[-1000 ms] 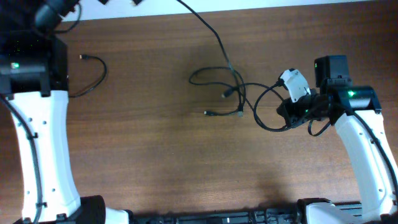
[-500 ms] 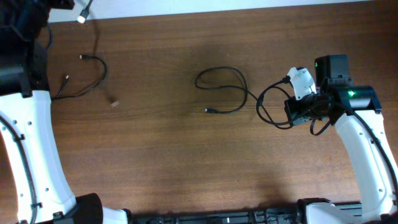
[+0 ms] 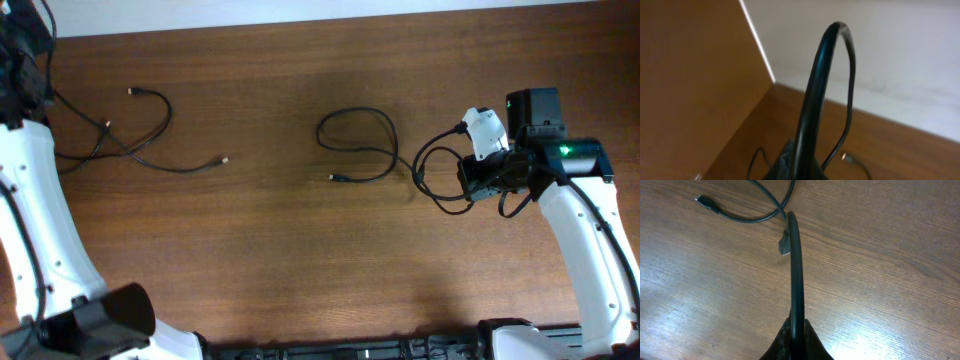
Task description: Untangle cables
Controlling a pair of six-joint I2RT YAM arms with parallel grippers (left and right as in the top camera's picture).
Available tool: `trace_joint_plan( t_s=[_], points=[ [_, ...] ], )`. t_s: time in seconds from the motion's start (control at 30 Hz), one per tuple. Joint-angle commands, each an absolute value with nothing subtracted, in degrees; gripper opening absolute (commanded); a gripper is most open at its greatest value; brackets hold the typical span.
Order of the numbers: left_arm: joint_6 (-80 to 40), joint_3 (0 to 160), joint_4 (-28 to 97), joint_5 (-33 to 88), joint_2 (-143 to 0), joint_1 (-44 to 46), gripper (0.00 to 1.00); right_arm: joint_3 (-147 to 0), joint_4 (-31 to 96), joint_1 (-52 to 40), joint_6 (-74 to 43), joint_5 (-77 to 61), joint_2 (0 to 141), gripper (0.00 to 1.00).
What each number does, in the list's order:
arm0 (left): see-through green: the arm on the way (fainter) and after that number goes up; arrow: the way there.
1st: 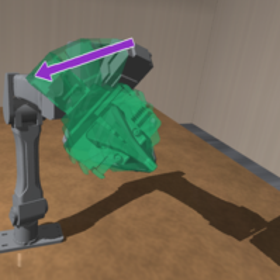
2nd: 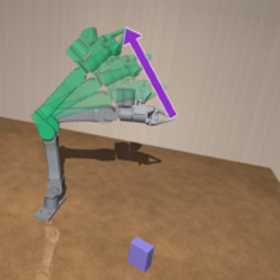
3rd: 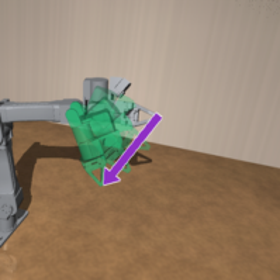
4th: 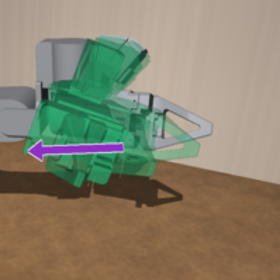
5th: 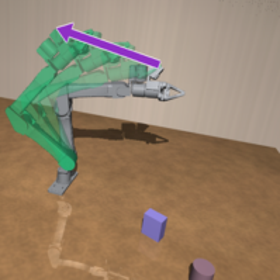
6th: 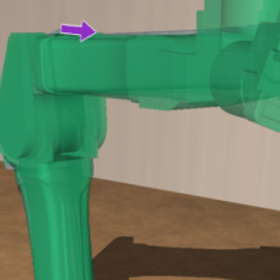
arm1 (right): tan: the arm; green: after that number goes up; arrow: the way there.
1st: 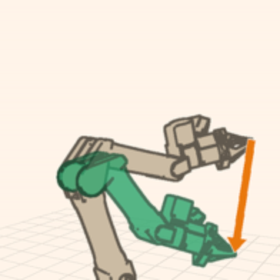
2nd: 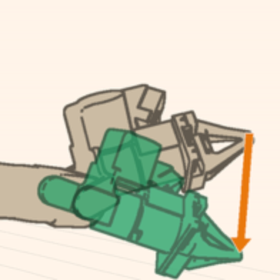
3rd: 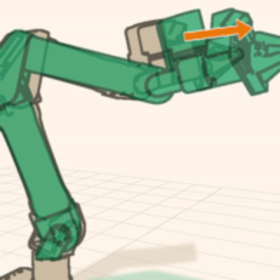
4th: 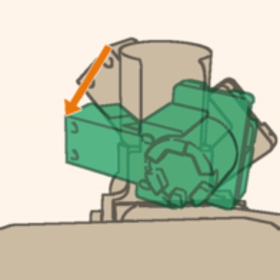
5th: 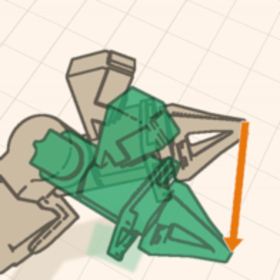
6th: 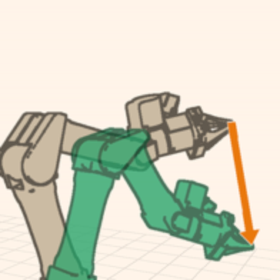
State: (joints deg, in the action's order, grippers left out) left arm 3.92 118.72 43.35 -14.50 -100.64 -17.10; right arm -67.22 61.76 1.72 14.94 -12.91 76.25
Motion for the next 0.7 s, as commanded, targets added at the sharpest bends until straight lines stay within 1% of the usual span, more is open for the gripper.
trace_joint_plan(
  t_s=[0.0, 0.17, 0.2, 0.23, 0.27, 0.3, 0.33, 0.37, 0.4, 0.5, 0.57, 0.63, 0.67],
  points=[
    [4.8, 119.1, 44.8, -15.9, -104.2, -19.4, 0.0, -68.1, 61.8, 1.7, 14.4, -13.1, 76.5, 0.05],
    [4.1, 119.1, 46.5, -15.9, -108.5, -20.9, 0.0, -68.1, 61.8, 1.7, 14.4, -13.1, 76.5, 0.05],
    [4.1, 119.1, 46.6, -15.9, -109.1, -21.1, 0.09, -68.1, 61.8, 1.7, 14.4, -13.1, 76.5, 0.05],
    [3.9, 119.1, 46.9, -15.9, -109.9, -21.4, 0.26, -68.1, 61.9, 1.7, 14.4, -13.1, 76.5, 0.05],
    [3.9, 119.1, 47.6, -15.9, -110.7, -21.6, 0.45, -68.1, 62.0, 1.7, 14.4, -13.1, 76.5, 0.09],
    [3.9, 119.1, 48.2, -15.9, -111.3, -21.6, 0.69, -68.1, 62.0, 1.7, 14.4, -13.1, 76.5, 0.13],
    [3.9, 119.1, 48.8, -15.9, -111.9, -21.5, 0.87, -68.1, 62.0, 1.7, 14.4, -13.1, 76.5, 0.23],
    [4.0, 119.1, 49.7, -15.7, -112.7, -21.5, 1.0, -68.1, 62.0, 1.7, 14.4, -13.1, 76.5, 0.51],
    [4.0, 119.1, 50.2, -15.3, -113.2, -21.5, 0.99, -68.1, 62.0, 1.7, 14.4, -13.1, 76.5, 0.67],
    [4.0, 119.1, 51.8, -10.8, -113.4, -21.5, 0.99, -68.1, 62.0, 1.7, 14.0, -13.4, 76.5, 0.83],
    [4.1, 119.1, 52.2, -7.6, -113.4, -21.4, 0.99, -68.1, 62.0, 1.7, 14.0, -13.5, 76.5, 0.87],
    [4.9, 119.1, 52.9, -3.7, -113.4, -21.4, 0.99, -68.1, 62.1, 1.7, 14.0, -13.5, 76.5, 0.88],
    [4.9, 119.1, 53.1, -3.7, -113.4, -21.4, 0.99, -68.1, 62.2, 1.7, 14.0, -13.5, 76.5, 0.88]
  ],
)
